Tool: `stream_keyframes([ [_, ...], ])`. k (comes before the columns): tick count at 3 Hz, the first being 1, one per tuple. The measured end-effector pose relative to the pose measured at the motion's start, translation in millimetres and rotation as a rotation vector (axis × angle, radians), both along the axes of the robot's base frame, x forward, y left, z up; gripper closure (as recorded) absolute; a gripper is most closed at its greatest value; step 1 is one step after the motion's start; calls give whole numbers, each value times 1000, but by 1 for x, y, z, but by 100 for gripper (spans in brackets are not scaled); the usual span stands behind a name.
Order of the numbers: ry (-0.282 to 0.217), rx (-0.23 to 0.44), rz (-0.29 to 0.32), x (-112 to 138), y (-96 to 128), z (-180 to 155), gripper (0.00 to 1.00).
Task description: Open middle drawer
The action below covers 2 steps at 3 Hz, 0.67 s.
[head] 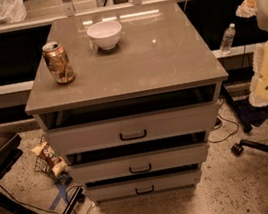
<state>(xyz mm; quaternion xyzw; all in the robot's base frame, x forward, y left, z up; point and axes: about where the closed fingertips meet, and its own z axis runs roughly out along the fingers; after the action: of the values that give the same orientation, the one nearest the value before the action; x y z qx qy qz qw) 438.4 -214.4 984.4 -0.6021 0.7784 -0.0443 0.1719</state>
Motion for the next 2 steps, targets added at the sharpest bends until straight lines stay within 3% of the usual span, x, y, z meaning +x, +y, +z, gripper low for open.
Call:
stream_keyframes([
  [1, 0, 0, 0, 0, 0, 0, 0],
  [2, -38, -19, -34, 3, -3, -4, 0],
])
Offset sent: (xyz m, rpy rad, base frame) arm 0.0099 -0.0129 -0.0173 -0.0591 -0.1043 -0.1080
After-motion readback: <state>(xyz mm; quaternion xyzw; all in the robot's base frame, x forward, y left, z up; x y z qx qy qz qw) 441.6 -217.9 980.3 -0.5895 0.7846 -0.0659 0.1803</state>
